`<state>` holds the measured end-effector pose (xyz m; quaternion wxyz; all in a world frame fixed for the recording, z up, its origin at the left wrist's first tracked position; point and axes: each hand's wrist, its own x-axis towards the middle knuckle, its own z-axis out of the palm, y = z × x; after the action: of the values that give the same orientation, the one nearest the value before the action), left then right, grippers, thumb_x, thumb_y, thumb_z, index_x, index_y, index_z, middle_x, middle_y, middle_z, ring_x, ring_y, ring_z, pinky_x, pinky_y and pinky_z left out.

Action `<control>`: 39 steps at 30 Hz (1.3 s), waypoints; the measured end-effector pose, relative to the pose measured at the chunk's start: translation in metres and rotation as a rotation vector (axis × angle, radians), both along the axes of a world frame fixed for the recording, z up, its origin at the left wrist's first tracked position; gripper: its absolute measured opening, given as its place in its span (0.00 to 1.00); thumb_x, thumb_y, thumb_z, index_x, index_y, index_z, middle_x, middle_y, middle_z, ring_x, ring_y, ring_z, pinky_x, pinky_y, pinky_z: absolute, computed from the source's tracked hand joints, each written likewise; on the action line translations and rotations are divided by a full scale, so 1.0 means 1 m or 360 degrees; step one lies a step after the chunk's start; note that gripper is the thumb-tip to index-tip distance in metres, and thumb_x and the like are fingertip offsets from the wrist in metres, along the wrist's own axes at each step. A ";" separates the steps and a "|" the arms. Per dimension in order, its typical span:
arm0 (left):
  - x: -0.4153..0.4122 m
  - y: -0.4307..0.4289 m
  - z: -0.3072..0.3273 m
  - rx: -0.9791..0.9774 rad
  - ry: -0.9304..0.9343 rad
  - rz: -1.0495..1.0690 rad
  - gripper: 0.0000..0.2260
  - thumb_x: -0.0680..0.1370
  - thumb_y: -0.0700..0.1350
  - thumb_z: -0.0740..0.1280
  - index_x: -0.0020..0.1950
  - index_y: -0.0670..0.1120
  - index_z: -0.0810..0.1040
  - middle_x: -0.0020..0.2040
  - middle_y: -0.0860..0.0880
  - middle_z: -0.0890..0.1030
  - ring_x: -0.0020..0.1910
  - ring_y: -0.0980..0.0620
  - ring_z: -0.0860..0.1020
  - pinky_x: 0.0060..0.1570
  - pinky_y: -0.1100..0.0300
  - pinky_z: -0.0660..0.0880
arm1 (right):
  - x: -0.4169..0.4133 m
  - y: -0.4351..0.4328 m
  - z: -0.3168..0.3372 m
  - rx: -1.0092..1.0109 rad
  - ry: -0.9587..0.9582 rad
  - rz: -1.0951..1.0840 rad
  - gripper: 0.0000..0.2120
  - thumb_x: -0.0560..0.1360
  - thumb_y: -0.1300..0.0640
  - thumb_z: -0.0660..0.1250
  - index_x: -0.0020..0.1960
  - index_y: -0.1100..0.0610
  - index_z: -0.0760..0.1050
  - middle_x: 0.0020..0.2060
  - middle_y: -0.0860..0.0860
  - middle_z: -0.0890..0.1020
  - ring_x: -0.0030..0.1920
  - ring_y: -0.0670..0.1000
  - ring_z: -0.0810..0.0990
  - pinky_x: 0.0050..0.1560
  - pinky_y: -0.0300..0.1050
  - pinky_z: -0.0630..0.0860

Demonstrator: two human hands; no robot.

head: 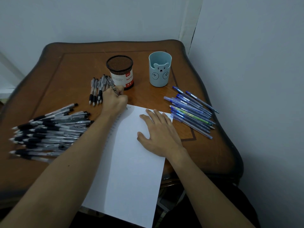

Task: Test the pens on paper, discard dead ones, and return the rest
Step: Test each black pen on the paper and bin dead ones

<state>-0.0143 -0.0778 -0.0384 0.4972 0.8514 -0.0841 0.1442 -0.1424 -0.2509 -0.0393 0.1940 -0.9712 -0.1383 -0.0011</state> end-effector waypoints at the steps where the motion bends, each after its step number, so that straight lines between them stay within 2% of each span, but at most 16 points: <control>1: 0.000 0.000 0.000 -0.0002 -0.0005 -0.0008 0.13 0.62 0.32 0.59 0.27 0.48 0.59 0.26 0.51 0.60 0.27 0.57 0.59 0.34 0.59 0.58 | 0.000 0.000 0.000 0.0000 0.0000 -0.0001 0.30 0.80 0.40 0.57 0.79 0.49 0.58 0.80 0.49 0.56 0.80 0.51 0.48 0.77 0.48 0.40; 6: 0.000 -0.001 -0.001 0.0020 -0.0032 -0.0053 0.14 0.63 0.30 0.60 0.27 0.47 0.59 0.26 0.51 0.60 0.27 0.57 0.59 0.34 0.58 0.59 | 0.000 -0.001 0.000 0.0019 0.0004 -0.0005 0.30 0.80 0.40 0.58 0.79 0.48 0.59 0.80 0.49 0.57 0.80 0.50 0.48 0.77 0.48 0.41; 12: 0.003 0.002 -0.004 0.0023 -0.0018 -0.0055 0.11 0.63 0.33 0.59 0.28 0.47 0.60 0.26 0.50 0.61 0.30 0.53 0.60 0.36 0.54 0.63 | 0.002 -0.003 0.002 0.0024 0.0058 0.0011 0.29 0.80 0.39 0.58 0.79 0.47 0.59 0.80 0.48 0.56 0.80 0.50 0.47 0.77 0.49 0.41; 17: 0.001 -0.001 -0.003 0.0022 -0.0020 -0.0075 0.12 0.63 0.32 0.59 0.28 0.47 0.60 0.26 0.51 0.61 0.29 0.56 0.60 0.35 0.55 0.61 | 0.005 -0.006 0.006 0.0021 0.0174 0.0049 0.29 0.81 0.40 0.58 0.79 0.47 0.57 0.81 0.48 0.54 0.80 0.50 0.45 0.78 0.50 0.40; 20: 0.002 0.000 -0.003 -0.0015 0.0023 -0.0038 0.10 0.63 0.32 0.59 0.28 0.45 0.60 0.26 0.49 0.61 0.30 0.55 0.60 0.36 0.55 0.61 | 0.002 -0.002 0.008 0.0018 0.0148 0.0056 0.28 0.82 0.42 0.58 0.79 0.48 0.58 0.80 0.49 0.56 0.80 0.51 0.47 0.78 0.51 0.41; 23: -0.001 -0.002 -0.001 -0.0032 0.0031 -0.0030 0.13 0.64 0.30 0.60 0.28 0.45 0.60 0.26 0.50 0.61 0.28 0.57 0.60 0.34 0.58 0.59 | -0.003 0.003 0.008 0.0034 0.0096 0.0074 0.26 0.82 0.45 0.57 0.79 0.50 0.60 0.80 0.50 0.58 0.80 0.51 0.49 0.79 0.52 0.43; 28: -0.002 -0.002 0.000 -0.0025 0.0060 -0.0040 0.13 0.64 0.30 0.59 0.29 0.46 0.59 0.27 0.49 0.61 0.30 0.56 0.60 0.35 0.57 0.59 | -0.006 0.005 0.003 0.0024 0.0011 0.0063 0.26 0.82 0.45 0.55 0.79 0.50 0.60 0.80 0.50 0.58 0.80 0.51 0.50 0.78 0.51 0.42; 32: 0.000 0.003 0.001 -0.0261 0.0227 0.0026 0.10 0.64 0.30 0.62 0.30 0.39 0.62 0.28 0.43 0.66 0.30 0.49 0.66 0.35 0.55 0.67 | -0.007 0.005 0.002 0.0019 -0.0009 0.0053 0.26 0.82 0.44 0.55 0.78 0.50 0.60 0.79 0.49 0.59 0.80 0.51 0.50 0.78 0.51 0.42; 35: 0.000 0.005 0.004 -0.0493 0.0262 0.0120 0.07 0.66 0.30 0.63 0.32 0.39 0.67 0.28 0.43 0.70 0.27 0.53 0.71 0.33 0.56 0.71 | -0.007 0.006 0.001 0.0026 -0.0010 0.0043 0.26 0.82 0.44 0.56 0.78 0.50 0.61 0.79 0.49 0.59 0.80 0.51 0.51 0.78 0.51 0.42; 37: -0.003 0.002 0.007 -0.0564 0.0181 0.0312 0.08 0.68 0.31 0.60 0.34 0.44 0.70 0.31 0.48 0.74 0.31 0.56 0.73 0.36 0.55 0.74 | -0.006 0.006 0.001 0.0028 -0.0008 0.0041 0.26 0.82 0.44 0.55 0.78 0.50 0.61 0.79 0.50 0.59 0.80 0.51 0.51 0.78 0.52 0.43; 39: -0.006 -0.001 0.009 -0.0649 0.0037 0.0505 0.08 0.71 0.34 0.58 0.41 0.47 0.71 0.36 0.51 0.74 0.33 0.61 0.72 0.38 0.61 0.73 | -0.006 0.006 0.002 0.0018 -0.0001 0.0038 0.26 0.82 0.44 0.55 0.78 0.49 0.60 0.79 0.50 0.59 0.80 0.51 0.51 0.78 0.52 0.43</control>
<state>-0.0206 -0.0789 -0.0290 0.6306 0.7378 0.0871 0.2247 -0.1488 -0.2444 -0.0377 0.1995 -0.9683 -0.1501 0.0001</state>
